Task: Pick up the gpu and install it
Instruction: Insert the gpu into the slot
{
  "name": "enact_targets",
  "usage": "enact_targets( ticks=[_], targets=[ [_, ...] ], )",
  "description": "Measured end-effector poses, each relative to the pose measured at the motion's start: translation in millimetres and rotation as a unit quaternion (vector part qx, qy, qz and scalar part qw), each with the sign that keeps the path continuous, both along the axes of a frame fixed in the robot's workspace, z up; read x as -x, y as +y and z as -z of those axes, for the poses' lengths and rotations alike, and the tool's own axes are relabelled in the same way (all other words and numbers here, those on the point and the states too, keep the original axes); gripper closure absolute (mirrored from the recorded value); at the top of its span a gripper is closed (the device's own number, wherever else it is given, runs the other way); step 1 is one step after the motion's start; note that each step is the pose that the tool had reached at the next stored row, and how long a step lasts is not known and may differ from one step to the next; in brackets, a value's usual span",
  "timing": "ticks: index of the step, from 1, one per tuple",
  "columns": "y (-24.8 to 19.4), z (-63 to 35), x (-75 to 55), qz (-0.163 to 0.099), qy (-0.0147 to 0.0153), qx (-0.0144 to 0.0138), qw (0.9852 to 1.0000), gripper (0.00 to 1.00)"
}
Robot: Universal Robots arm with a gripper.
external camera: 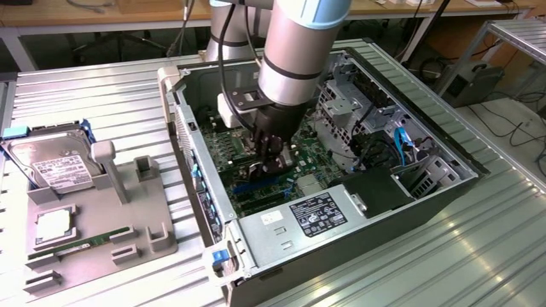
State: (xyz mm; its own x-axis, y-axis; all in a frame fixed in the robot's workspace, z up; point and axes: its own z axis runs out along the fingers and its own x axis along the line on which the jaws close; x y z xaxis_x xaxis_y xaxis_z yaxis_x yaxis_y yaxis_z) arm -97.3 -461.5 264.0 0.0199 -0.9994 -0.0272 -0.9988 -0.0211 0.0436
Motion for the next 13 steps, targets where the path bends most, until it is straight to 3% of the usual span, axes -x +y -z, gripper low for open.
enact_targets(
  ticks=[13],
  targets=[
    [0.0,6.4,-0.5,0.008,0.0007,0.0001,1.0000,0.74]
  ],
)
